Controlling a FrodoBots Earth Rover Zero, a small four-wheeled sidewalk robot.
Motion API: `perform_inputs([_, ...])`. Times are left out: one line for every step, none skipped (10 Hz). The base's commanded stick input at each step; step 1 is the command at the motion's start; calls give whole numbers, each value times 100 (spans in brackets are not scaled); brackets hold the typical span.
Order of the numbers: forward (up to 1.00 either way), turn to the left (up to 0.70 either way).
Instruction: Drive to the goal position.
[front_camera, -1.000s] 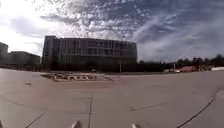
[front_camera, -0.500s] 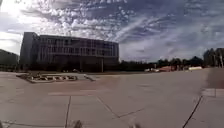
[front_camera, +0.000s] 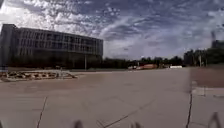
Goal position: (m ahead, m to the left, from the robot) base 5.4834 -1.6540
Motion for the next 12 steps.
perform_inputs([70, -20])
perform_inputs([70, -27])
perform_inputs([70, -13])
perform_inputs([70, 0])
perform_inputs([70, 0])
perform_inputs([70, -11])
perform_inputs([70, -23])
perform_inputs([70, -35])
perform_inputs([70, -14])
perform_inputs([70, -4])
perform_inputs([70, -9])
perform_inputs([70, -21])
